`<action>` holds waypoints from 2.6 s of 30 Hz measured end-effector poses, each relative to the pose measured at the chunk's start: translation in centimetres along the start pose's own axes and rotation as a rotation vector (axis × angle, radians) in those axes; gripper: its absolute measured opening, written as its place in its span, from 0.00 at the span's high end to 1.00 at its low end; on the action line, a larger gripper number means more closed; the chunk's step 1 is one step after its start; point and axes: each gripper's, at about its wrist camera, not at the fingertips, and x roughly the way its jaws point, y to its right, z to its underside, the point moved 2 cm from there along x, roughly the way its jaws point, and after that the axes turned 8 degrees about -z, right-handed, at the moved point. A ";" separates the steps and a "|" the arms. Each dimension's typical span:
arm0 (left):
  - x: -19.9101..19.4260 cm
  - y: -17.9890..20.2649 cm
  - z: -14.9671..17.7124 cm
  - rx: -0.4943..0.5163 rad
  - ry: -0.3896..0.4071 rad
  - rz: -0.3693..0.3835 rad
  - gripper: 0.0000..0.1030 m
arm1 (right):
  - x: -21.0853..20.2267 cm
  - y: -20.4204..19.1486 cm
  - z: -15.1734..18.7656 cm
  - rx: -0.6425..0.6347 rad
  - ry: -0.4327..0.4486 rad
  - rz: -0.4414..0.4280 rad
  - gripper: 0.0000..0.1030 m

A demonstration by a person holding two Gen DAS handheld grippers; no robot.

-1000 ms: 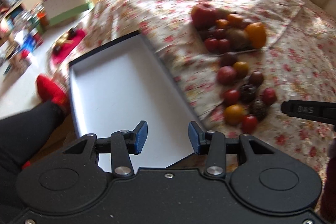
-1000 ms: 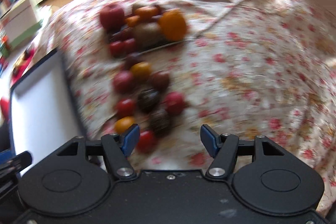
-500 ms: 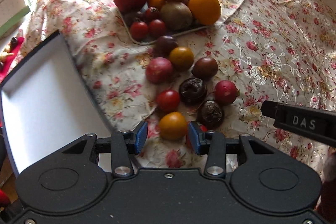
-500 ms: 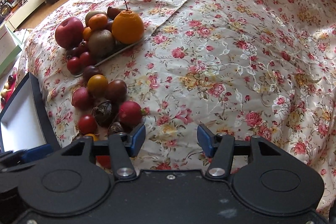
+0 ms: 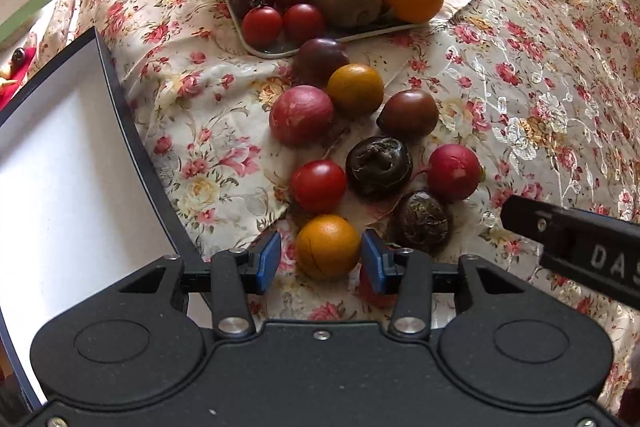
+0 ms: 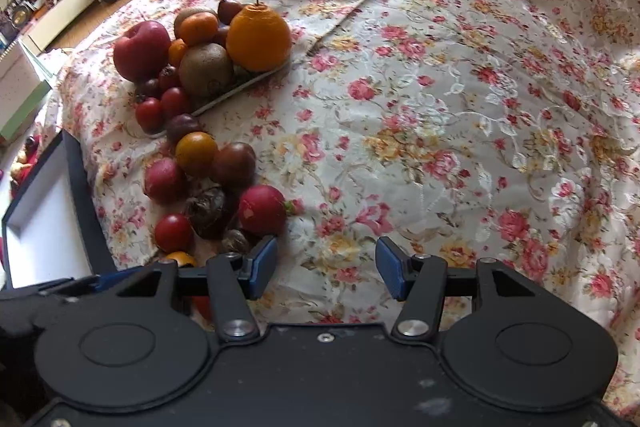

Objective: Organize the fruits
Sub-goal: 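Grasp the small orange with the left tool while the right tool approaches a red radish, then carry the orange into the white box with the left tool while the right tool places the radish there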

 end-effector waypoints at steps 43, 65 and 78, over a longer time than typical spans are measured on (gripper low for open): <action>-5.2 -10.2 -1.4 -0.226 0.041 -0.060 0.56 | 2.8 -2.2 -0.8 0.016 0.075 -0.119 0.65; -1.0 -24.5 -0.4 -0.578 -0.062 -0.226 0.56 | 0.0 -18.2 5.0 -0.291 -0.150 -0.318 0.65; -0.3 -23.6 -0.3 -0.521 -0.086 -0.263 0.57 | 4.7 -20.7 7.2 -0.331 -0.237 -0.195 0.65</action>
